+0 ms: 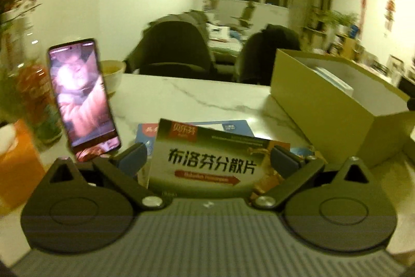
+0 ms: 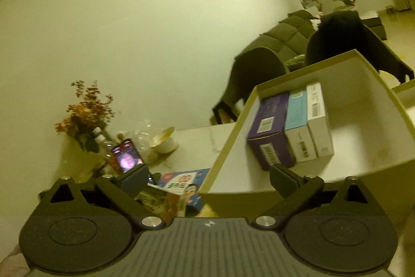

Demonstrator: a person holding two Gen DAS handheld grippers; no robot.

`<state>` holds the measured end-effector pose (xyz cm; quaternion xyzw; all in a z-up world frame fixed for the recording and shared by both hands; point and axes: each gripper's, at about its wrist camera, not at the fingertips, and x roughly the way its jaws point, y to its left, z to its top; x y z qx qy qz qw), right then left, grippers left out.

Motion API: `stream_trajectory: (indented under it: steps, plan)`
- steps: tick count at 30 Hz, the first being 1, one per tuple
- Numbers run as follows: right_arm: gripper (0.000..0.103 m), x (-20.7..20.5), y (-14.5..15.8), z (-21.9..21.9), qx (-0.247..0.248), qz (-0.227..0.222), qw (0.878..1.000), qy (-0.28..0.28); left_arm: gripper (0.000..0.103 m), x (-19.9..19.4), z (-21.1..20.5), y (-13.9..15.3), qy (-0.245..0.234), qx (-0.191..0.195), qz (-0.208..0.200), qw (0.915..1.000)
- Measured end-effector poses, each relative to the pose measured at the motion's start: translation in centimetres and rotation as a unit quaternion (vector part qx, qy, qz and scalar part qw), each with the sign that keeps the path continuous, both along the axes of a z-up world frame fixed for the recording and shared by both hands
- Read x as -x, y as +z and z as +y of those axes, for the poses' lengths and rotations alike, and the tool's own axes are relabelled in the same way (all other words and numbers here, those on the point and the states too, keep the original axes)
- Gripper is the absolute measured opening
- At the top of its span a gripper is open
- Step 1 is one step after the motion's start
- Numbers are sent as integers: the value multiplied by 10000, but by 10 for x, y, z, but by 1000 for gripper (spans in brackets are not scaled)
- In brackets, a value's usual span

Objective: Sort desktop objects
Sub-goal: 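Withdraw the right tool from the lid while the left tool reaches the green-and-white ibuprofen box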

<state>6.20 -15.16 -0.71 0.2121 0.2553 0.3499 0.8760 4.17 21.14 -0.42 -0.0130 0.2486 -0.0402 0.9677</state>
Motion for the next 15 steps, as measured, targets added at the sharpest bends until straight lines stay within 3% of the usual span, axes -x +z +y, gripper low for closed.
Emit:
stream_trajectory:
  steps: [8, 11, 13, 15]
  plan:
    - [102, 11, -36, -6, -647, -445, 9968, 147, 103, -27, 20, -12, -570, 344, 360, 9971]
    - [103, 11, -57, -11, -1257, -513, 9904, 265, 102, -32, 18, -13, -715, 327, 443, 9959]
    - [103, 8, -65, -11, -1443, -269, 9887, 298, 99, -35, 17, -13, -811, 315, 498, 9950]
    - [103, 8, -63, -7, -1398, -305, 9886, 475, 91, -37, 14, -13, -844, 266, 530, 9947]
